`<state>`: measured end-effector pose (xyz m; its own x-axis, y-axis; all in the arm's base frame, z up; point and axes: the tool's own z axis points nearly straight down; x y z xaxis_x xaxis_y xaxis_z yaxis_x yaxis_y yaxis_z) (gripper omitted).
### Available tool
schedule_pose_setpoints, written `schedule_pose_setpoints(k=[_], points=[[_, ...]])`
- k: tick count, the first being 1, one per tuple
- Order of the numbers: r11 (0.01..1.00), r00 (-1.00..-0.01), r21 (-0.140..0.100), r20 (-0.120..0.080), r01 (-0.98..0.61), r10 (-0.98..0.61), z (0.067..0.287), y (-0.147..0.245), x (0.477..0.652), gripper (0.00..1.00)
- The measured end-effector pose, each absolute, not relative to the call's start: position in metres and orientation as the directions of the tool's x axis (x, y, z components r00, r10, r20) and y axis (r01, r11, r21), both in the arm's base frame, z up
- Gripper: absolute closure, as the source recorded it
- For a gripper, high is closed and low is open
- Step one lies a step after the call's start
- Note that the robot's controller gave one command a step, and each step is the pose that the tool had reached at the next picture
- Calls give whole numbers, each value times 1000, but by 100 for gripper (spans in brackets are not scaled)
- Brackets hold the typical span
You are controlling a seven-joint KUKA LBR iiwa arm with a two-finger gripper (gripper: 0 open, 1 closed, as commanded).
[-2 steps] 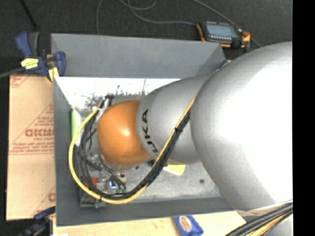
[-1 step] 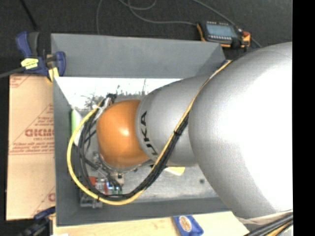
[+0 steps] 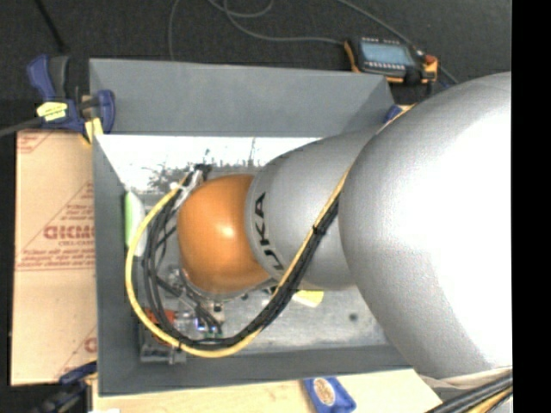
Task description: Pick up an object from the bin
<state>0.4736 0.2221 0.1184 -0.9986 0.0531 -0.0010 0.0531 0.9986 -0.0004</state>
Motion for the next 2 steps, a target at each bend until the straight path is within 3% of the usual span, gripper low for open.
schedule_pose_setpoints(k=[1,2], points=[[996,-996,5,-20,-90,-90,74,224,478,0],[983,-983,-5,-6,185,185,73,228,481,100]])
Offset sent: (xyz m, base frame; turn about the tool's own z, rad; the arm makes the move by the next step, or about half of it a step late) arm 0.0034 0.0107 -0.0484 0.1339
